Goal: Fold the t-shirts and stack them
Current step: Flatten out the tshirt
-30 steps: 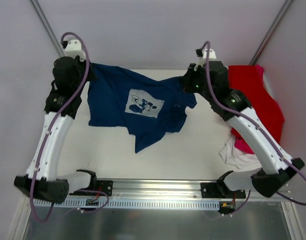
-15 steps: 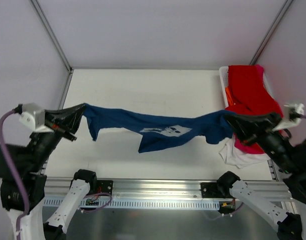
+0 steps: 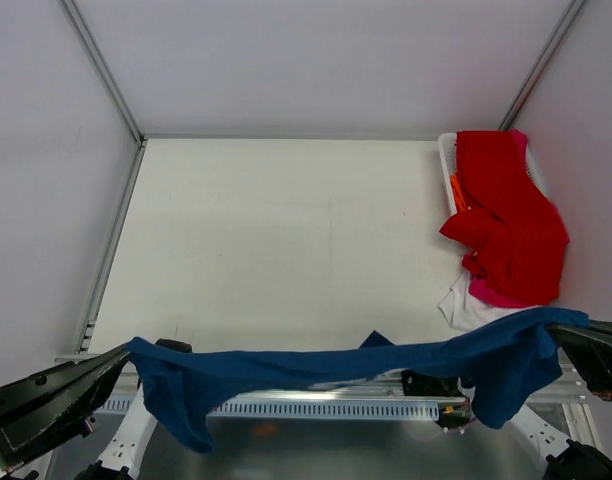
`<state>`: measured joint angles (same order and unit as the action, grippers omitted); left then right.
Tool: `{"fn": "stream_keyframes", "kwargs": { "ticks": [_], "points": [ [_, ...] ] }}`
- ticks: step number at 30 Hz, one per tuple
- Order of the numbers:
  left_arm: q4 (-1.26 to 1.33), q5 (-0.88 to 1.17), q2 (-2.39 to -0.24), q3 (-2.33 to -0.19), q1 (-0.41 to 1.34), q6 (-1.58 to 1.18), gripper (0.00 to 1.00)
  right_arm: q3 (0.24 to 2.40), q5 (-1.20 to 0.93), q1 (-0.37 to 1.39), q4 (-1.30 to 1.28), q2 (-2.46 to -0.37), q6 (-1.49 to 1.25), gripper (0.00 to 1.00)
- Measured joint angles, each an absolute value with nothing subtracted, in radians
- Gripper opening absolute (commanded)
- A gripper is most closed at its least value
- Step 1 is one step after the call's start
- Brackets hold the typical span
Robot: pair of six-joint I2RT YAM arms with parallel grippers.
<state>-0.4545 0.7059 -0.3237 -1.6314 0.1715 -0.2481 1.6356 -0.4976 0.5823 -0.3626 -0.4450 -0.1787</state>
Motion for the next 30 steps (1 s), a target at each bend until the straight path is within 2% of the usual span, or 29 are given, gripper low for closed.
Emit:
{"fn": "stream_keyframes", "kwargs": {
  "ticks": [6, 12, 18, 21, 26, 30],
  "points": [
    [-0.437, 0.632, -0.291, -1.461, 0.172, -0.239, 0.00, 1.637, -0.399, 0.563, -0.407, -0.455, -0.142, 0.00],
    [-0.404, 0.391, -0.365, -1.155, 0.177, -0.215, 0.00, 1.404, -0.201, 0.562, -0.397, -0.526, -0.074, 0.01],
    [-0.311, 0.098, -0.537, -0.900, 0.177, -0.203, 0.00, 1.102, -0.012, 0.562, -0.332, -0.791, -0.020, 0.01],
    [-0.282, -0.003, -0.645, -0.841, 0.158, -0.212, 0.00, 1.001, 0.049, 0.562, -0.281, -0.952, -0.002, 0.00],
    [-0.205, -0.136, -0.841, -0.834, 0.122, -0.231, 0.00, 0.967, 0.113, 0.558, -0.168, -1.182, 0.017, 0.01],
    [-0.087, -0.197, -1.048, -0.839, 0.122, -0.240, 0.00, 1.019, 0.140, 0.549, -0.087, -1.369, 0.036, 0.00]
  ]
}}
